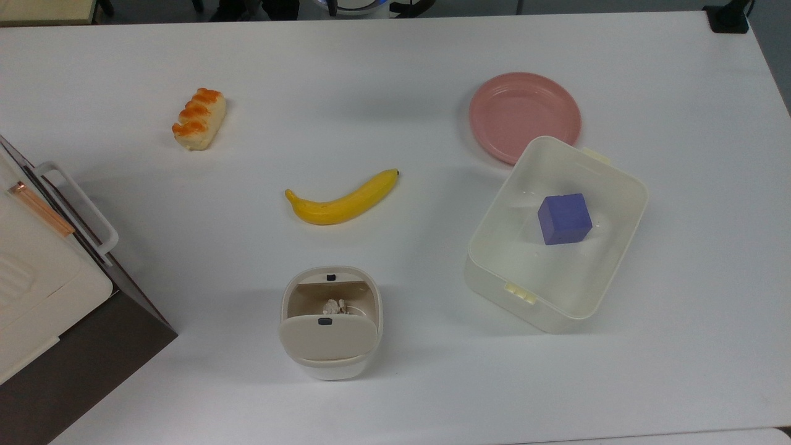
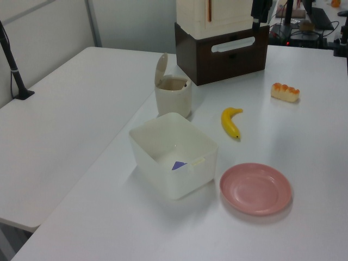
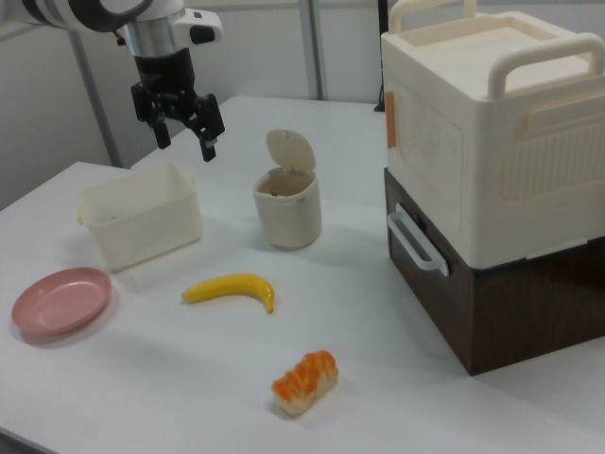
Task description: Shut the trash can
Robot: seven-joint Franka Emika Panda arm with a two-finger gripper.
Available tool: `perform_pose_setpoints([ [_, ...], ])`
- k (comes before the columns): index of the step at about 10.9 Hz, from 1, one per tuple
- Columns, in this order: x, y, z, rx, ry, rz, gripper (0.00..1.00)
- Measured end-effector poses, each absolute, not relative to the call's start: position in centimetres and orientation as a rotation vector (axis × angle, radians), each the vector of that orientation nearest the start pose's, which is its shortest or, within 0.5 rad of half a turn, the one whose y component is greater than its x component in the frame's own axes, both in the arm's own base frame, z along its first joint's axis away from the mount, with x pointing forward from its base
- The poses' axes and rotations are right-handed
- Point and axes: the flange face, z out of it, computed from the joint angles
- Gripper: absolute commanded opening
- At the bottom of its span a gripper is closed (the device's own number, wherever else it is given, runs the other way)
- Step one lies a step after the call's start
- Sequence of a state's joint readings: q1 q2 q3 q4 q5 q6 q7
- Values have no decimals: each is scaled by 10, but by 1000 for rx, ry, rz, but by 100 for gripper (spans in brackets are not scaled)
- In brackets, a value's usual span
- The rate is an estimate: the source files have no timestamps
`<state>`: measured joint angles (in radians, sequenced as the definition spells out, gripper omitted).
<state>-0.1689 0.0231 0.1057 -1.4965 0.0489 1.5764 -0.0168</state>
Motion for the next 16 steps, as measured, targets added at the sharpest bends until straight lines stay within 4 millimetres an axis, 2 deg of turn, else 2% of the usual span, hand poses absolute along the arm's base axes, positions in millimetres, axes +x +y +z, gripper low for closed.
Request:
perform_pose_setpoints([
  [3, 563, -31, 646, -3092, 18, -88, 100],
  [16, 564, -31, 645, -3092, 17, -85, 100],
])
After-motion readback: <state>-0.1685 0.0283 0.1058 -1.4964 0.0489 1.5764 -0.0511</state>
